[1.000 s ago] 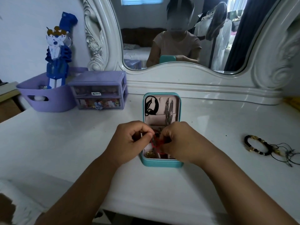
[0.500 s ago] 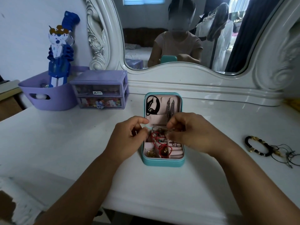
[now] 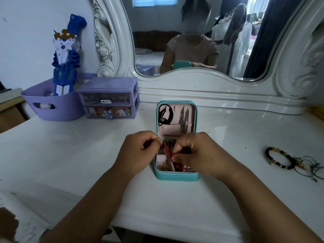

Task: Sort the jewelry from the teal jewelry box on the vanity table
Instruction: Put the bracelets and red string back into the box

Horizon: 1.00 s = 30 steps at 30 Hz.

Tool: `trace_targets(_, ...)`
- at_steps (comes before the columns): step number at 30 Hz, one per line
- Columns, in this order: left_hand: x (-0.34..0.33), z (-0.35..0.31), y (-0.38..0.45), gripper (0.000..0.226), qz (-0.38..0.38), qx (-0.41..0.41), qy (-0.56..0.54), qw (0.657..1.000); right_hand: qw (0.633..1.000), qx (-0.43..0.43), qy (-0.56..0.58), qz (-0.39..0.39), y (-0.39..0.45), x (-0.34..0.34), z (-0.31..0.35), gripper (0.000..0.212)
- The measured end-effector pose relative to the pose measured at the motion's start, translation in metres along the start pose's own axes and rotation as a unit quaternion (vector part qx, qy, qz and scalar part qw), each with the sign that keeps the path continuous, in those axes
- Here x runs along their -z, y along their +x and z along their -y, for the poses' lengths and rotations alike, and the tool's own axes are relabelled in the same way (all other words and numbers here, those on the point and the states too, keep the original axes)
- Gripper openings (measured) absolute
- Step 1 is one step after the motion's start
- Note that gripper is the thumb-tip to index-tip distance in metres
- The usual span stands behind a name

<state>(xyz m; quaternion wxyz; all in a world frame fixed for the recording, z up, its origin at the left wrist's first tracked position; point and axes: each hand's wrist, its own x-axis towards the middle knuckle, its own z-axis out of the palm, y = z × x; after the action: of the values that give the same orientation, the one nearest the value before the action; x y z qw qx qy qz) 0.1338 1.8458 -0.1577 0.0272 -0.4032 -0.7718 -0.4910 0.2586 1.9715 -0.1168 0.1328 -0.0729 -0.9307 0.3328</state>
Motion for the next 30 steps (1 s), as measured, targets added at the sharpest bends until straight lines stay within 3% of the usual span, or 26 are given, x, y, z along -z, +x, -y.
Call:
trace_targets(3, 0.0, -0.001, -0.001, 0.029, 0.003, -0.008, 0.011, 1.0, 1.0, 0.005, 0.013, -0.005, -0.007, 0.003, -0.005, 0.009)
trace_targets(8, 0.001, -0.011, -0.004, 0.01, 0.035, -0.086, -0.072, 0.993, 0.999, -0.04, 0.031, 0.019, -0.011, 0.007, -0.006, 0.012)
trace_targets(11, -0.003, -0.012, -0.007, 0.014, 0.1, -0.155, -0.046, 0.982, 0.999, -0.036, -0.022, 0.026, -0.007, 0.005, 0.001, 0.007)
trace_targets(15, -0.004, -0.008, -0.006, 0.021, 0.126, -0.164, -0.047, 0.977, 0.995, -0.048, -0.075, 0.046, -0.004, 0.006, 0.01, 0.007)
trace_targets(18, -0.003, -0.007, -0.005, 0.026, 0.155, -0.169, -0.047, 0.972, 0.992, -0.086, 0.019, 0.091, -0.008, 0.015, 0.004, 0.012)
trace_targets(22, -0.005, -0.008, -0.004, 0.037, 0.173, -0.18, -0.005, 0.968, 0.979, -0.095, 0.104, 0.148, -0.02, 0.029, -0.004, 0.033)
trace_targets(26, -0.009, -0.011, -0.006, 0.036, 0.144, -0.179, 0.033, 0.973, 0.994, -0.072, 0.019, 0.084, -0.029, 0.03, -0.004, 0.028)
trace_targets(30, -0.014, -0.016, -0.005, 0.033, 0.123, -0.179, 0.037, 0.975, 0.997, -0.056, 0.053, -0.007, -0.032, 0.032, -0.008, 0.011)
